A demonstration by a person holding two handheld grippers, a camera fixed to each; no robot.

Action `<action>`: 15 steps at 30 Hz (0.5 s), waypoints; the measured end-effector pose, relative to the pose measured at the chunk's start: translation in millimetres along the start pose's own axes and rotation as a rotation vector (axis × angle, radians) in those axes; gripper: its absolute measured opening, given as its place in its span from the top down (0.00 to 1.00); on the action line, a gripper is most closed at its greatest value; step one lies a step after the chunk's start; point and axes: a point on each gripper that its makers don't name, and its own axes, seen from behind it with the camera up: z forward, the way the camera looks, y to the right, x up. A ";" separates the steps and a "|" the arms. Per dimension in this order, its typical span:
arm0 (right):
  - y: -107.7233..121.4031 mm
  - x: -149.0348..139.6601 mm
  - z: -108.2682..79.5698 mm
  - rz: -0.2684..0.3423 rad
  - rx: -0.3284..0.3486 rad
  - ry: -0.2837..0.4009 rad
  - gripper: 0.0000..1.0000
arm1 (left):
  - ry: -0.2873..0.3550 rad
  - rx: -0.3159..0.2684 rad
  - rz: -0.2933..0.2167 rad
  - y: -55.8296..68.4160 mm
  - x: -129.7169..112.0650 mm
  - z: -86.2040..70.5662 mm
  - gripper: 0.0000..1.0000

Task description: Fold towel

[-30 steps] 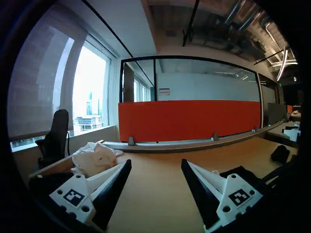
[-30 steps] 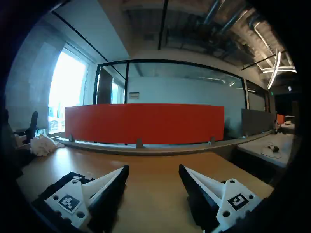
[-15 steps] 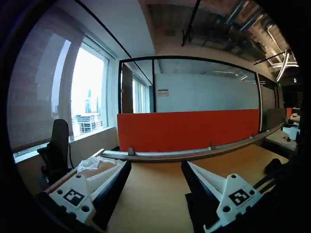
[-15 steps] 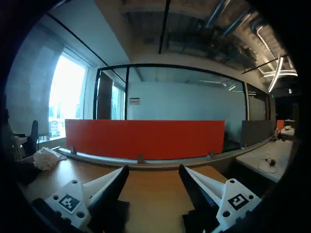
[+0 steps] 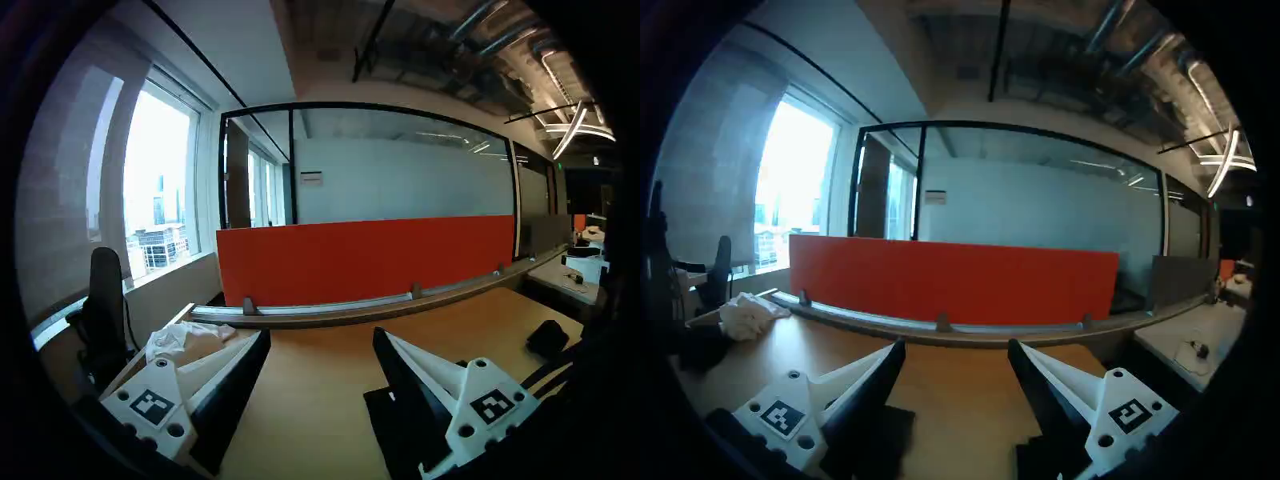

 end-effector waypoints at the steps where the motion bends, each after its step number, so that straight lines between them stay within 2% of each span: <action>1: -4.5 -0.5 0.2 -0.009 0.019 -0.009 0.01 | -0.006 -0.014 0.005 2.6 -0.3 0.2 0.05; 8: -28.6 -8.9 2.4 -0.055 0.125 -0.068 0.01 | -0.053 -0.101 0.035 18.4 -6.0 2.1 0.05; 15: -42.8 -22.7 4.6 -0.102 0.198 -0.128 0.01 | -0.098 -0.167 0.065 30.9 -16.5 3.4 0.05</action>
